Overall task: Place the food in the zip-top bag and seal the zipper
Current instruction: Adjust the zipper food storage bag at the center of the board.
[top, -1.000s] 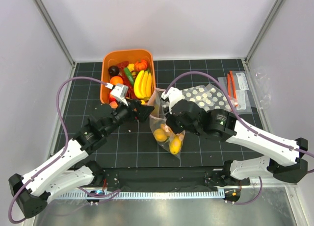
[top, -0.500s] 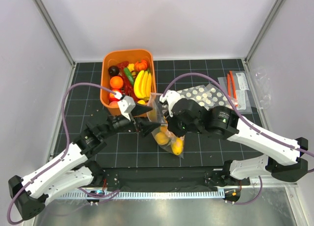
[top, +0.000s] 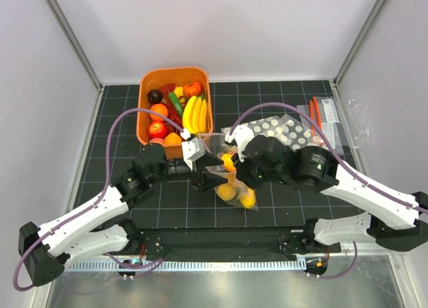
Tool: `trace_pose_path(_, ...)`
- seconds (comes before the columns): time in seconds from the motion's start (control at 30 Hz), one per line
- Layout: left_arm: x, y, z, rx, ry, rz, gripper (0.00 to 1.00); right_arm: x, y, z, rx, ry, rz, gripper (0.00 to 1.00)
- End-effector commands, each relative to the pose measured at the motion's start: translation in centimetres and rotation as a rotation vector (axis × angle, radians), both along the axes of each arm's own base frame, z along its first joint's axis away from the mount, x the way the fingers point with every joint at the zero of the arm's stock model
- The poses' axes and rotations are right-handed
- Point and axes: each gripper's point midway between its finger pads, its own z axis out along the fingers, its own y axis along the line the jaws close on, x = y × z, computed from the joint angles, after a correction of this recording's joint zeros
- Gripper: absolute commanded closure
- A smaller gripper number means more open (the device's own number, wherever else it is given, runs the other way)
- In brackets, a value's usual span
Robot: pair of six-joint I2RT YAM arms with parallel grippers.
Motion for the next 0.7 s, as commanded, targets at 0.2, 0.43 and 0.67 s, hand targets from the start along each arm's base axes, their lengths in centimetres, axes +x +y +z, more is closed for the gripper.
trace_pose_path(0.2, 0.1, -0.7, 1.3, -0.004, -0.028, -0.016, 0.8, -0.2, -0.2, 2.9, 0.071, -0.054, 0.034, 0.89)
trace_pose_path(0.43, 2.7, -0.1, 1.5, -0.037, 0.012, 0.158, 1.0, 0.2, -0.2, 4.3, 0.28, -0.175, 0.032, 0.22)
trace_pose_path(0.67, 3.4, 1.5, 2.5, -0.114, 0.002, 0.256, 1.0, 1.2, -1.6, 3.8, 0.45, -0.295, -0.049, 0.15)
